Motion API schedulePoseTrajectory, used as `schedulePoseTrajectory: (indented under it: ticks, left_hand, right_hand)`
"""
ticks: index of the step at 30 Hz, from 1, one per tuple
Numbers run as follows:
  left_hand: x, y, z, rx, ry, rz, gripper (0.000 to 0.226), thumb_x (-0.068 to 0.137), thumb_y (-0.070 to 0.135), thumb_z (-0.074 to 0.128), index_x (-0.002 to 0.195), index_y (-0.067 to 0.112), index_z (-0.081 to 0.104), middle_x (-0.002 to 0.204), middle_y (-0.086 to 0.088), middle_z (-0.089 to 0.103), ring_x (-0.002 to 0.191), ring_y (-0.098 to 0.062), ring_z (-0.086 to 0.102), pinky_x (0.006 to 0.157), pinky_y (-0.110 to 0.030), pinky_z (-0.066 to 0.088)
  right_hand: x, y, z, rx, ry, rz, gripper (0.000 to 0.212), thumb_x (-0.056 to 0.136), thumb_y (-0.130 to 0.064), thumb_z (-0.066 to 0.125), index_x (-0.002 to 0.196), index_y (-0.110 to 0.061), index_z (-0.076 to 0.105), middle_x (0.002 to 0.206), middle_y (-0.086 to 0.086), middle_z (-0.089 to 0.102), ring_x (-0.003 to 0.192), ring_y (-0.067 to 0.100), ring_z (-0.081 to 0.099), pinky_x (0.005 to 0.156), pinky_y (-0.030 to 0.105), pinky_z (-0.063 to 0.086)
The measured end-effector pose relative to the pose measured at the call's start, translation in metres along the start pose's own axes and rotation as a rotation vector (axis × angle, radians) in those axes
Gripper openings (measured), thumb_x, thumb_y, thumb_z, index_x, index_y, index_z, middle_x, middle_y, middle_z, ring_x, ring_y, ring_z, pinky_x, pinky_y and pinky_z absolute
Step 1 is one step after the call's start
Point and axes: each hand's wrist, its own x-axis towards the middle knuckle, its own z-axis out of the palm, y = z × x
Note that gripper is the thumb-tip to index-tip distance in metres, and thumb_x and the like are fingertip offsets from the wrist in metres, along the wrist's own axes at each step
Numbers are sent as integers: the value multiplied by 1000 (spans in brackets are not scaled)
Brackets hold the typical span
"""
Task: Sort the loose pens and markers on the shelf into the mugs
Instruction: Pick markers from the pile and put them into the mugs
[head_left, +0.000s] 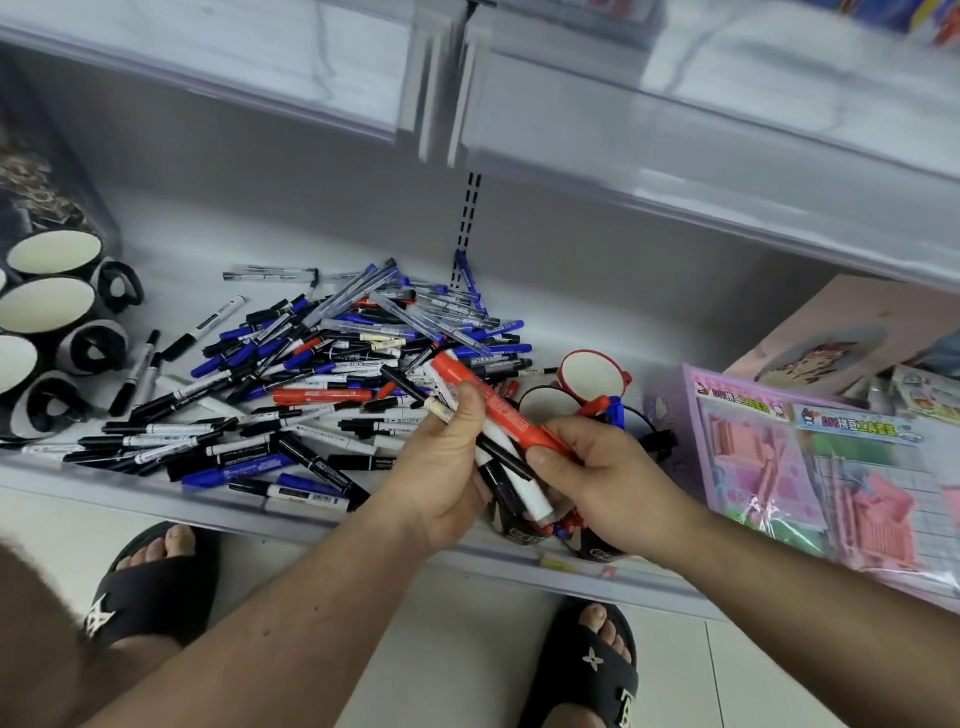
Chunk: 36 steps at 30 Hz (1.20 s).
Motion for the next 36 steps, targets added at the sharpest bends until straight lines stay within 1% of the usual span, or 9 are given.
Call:
schedulePoseTrajectory:
  ticks: [4, 7, 13, 16, 19, 25, 29, 33, 36]
  left_hand:
    - [-1, 3, 4, 46, -37, 17, 28, 81, 26, 59, 102, 7, 62, 92, -14, 69, 85, -26, 70, 78, -40, 59]
    - [0, 3, 5, -26, -39, -14, 20, 88, 8, 55, 107, 8, 60, 95, -12, 71, 90, -26, 72, 81, -43, 59]
    - [4, -3, -1, -117, -53, -57, 34, 96, -5, 42, 123, 11, 56, 113, -11, 72, 103, -28, 70, 85, -48, 57]
    - [4, -8, -2, -139, -63, -69, 36, 96, -5, 41, 125, 12, 56, 116, -11, 71, 104, -28, 70, 83, -47, 59]
    - [3, -12, 0, -152, -58, -69, 35, 96, -5, 42, 124, 13, 57, 113, -11, 72, 101, -27, 71, 81, -46, 60]
    - [2, -5, 1, -225, -50, -59, 34, 97, -1, 43, 124, 14, 56, 114, -8, 72, 102, -26, 71, 85, -48, 58]
    - [-5, 1, 2, -264, -50, -70, 43, 85, 1, 53, 126, 14, 55, 115, -9, 72, 102, -26, 71, 92, -49, 51]
    - [-7, 2, -1, -270, -52, -90, 50, 76, 2, 58, 125, 12, 59, 107, -8, 74, 100, -27, 71, 92, -49, 52]
    - [-7, 3, -4, -265, -77, -87, 43, 80, -1, 56, 121, 10, 62, 85, -5, 70, 93, -27, 73, 92, -50, 52]
  right_hand:
    - [-6, -1, 0, 247, -1, 64, 12, 99, -14, 54, 96, -12, 66, 88, 26, 69, 76, 44, 68, 72, 53, 59]
    - [-7, 3, -8, 292, 84, 57, 17, 101, -11, 50, 92, -15, 65, 77, 17, 69, 62, 29, 67, 61, 39, 56]
    - [10, 49, -69, 407, 651, 203, 19, 101, -10, 50, 97, -15, 68, 56, 1, 54, 39, 12, 47, 41, 21, 42]
    - [15, 78, -92, 196, 804, 276, 22, 93, -15, 52, 101, -18, 72, 62, -7, 59, 62, 20, 53, 62, 29, 41]
    - [13, 87, -96, 8, 791, 291, 14, 92, -15, 52, 95, -19, 65, 73, -4, 60, 74, 23, 55, 67, 30, 38]
    - [27, 93, -100, -253, 738, 366, 11, 90, -23, 56, 98, -17, 61, 74, 2, 61, 65, 18, 56, 55, 26, 38]
    - [46, 110, -92, -477, 486, 402, 11, 94, -27, 55, 97, -27, 66, 95, 5, 69, 85, 26, 62, 62, 26, 46]
    - [59, 122, -76, -805, 62, 393, 35, 100, -18, 46, 130, -27, 60, 124, 7, 65, 105, 27, 63, 85, 30, 52]
    - [61, 105, -74, -906, 61, 368, 42, 96, -14, 46, 135, -28, 53, 118, 10, 62, 99, 27, 63, 79, 31, 53]
